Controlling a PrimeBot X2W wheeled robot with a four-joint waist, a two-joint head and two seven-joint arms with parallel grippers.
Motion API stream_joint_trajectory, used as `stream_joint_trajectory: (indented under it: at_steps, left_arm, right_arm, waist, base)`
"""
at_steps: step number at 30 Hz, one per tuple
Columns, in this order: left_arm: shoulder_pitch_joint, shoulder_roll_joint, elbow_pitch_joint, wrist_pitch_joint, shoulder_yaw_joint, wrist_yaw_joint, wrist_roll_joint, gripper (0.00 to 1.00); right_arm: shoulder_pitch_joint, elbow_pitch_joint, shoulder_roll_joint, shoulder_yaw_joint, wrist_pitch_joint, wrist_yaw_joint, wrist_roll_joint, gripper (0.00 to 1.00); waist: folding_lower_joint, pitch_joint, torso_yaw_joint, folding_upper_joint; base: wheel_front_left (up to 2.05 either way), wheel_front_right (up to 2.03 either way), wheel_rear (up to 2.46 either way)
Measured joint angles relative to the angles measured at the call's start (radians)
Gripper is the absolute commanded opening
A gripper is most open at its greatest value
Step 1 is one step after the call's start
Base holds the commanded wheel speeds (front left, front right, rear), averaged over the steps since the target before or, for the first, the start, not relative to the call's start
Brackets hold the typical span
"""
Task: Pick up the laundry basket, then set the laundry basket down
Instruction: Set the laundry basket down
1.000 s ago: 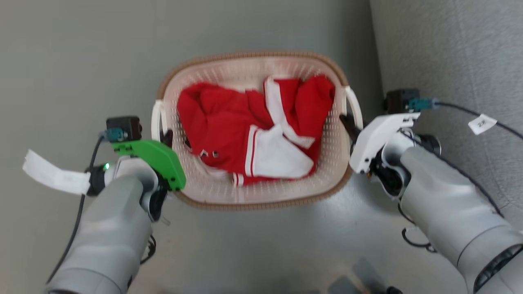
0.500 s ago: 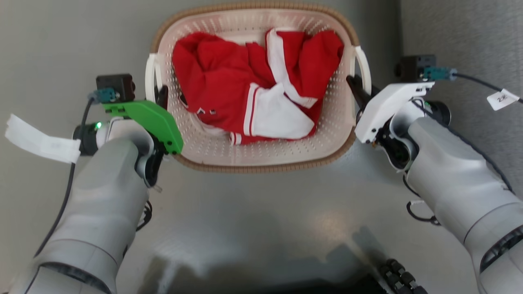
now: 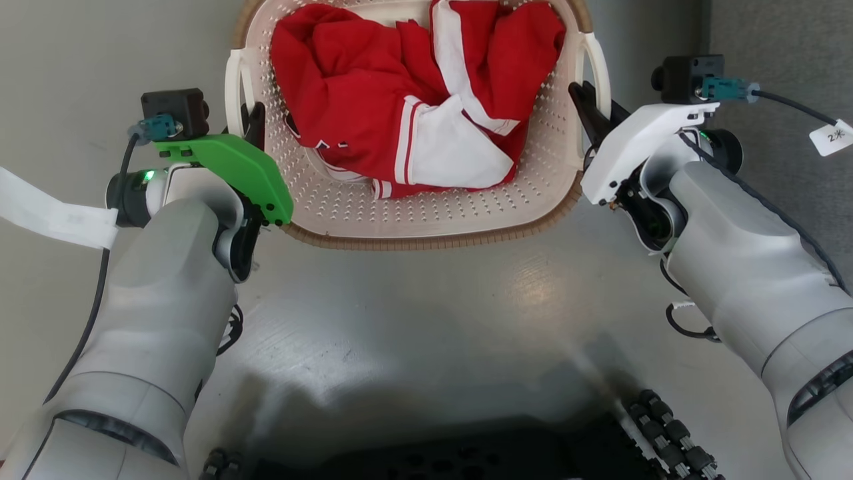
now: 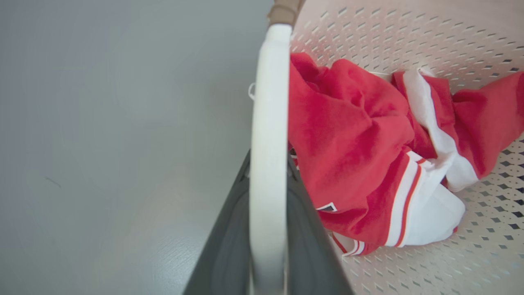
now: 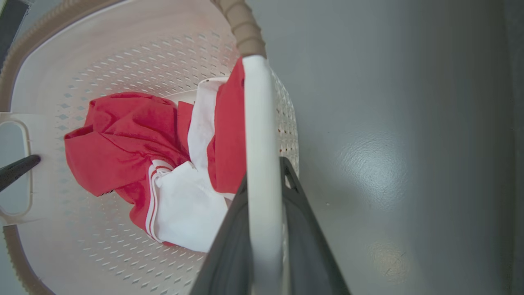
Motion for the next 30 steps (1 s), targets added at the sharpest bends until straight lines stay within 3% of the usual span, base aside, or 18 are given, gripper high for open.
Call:
stream_joint_trajectory:
  at_steps: [23, 24, 25, 30]
  left_arm:
    - [-0.027, -0.001, 0.031, -0.027, -0.016, -0.001, 0.0, 0.02]
    - [-0.028, -0.001, 0.031, -0.027, -0.017, -0.001, 0.0, 0.41]
    - [-0.029, -0.001, 0.032, -0.027, -0.018, -0.001, 0.0, 0.99]
    - [-0.033, -0.004, 0.032, -0.028, -0.022, -0.002, 0.0, 1.0]
  right_arm:
    - [-0.026, 0.019, 0.004, 0.026, -0.033, 0.0, 0.003, 0.02]
    - [-0.026, 0.019, 0.004, 0.027, -0.034, 0.0, 0.004, 0.36]
    - [-0.026, 0.019, 0.005, 0.027, -0.034, 0.002, 0.005, 1.0]
    - [-0.027, 0.018, 0.028, 0.031, -0.042, 0.011, 0.021, 1.0]
  waist:
    - [-0.0001, 0.046, 0.008, 0.0]
    - [-0.0001, 0.047, 0.008, 0.0]
    - [-0.0001, 0.047, 0.008, 0.0]
    - [-0.0001, 0.046, 0.007, 0.0]
  base:
    - [0.0, 0.0, 0.0]
    - [0.0, 0.0, 0.0]
    - [0.0, 0.0, 0.0]
    - [0.0, 0.0, 0.0]
